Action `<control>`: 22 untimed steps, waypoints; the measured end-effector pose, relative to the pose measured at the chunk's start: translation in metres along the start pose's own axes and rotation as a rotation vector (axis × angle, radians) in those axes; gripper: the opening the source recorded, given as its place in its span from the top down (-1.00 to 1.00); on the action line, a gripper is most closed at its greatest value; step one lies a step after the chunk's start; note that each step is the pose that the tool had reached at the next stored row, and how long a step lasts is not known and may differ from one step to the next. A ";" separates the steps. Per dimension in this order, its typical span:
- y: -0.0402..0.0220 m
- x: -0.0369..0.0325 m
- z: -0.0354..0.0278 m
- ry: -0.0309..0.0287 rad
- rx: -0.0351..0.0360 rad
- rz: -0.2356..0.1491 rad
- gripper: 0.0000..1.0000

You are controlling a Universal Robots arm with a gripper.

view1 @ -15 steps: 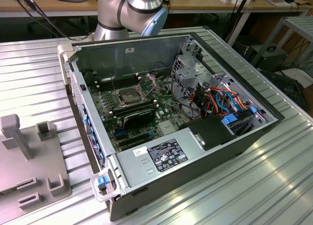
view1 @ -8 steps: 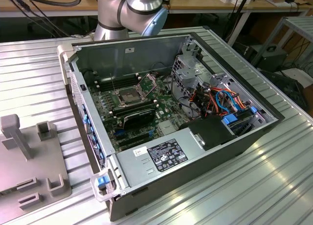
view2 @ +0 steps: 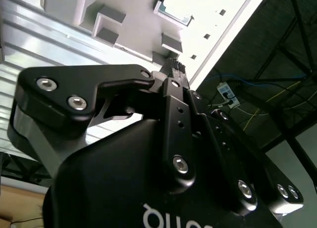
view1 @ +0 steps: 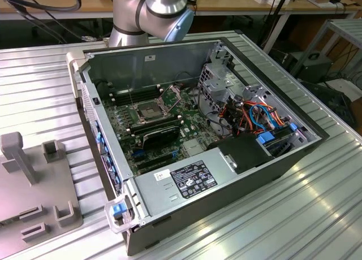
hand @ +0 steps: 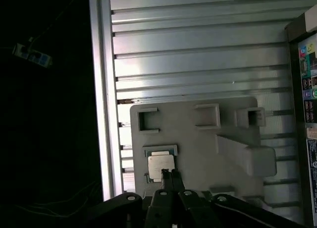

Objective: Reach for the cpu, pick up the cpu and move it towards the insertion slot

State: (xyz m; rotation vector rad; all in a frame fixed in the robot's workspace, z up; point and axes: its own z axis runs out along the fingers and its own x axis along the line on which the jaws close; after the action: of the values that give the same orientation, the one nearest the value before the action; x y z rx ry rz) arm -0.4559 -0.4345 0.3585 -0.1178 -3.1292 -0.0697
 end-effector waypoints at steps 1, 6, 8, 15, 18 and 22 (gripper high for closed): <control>-0.0020 0.0018 0.0005 -0.0004 -0.0009 0.000 0.79; -0.0072 0.0090 0.0023 -0.0002 -0.0041 0.000 0.79; -0.0088 0.0112 0.0026 -0.0002 -0.0050 0.000 0.79; -0.0093 0.0140 0.0026 0.0002 -0.0051 -0.004 0.79; -0.0093 0.0142 0.0026 0.0001 -0.0051 -0.004 0.79; -0.0094 0.0143 0.0026 0.0001 -0.0051 -0.005 0.79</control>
State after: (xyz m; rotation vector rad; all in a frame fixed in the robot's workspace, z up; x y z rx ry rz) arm -0.4709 -0.4427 0.3556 -0.1108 -3.1294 -0.0777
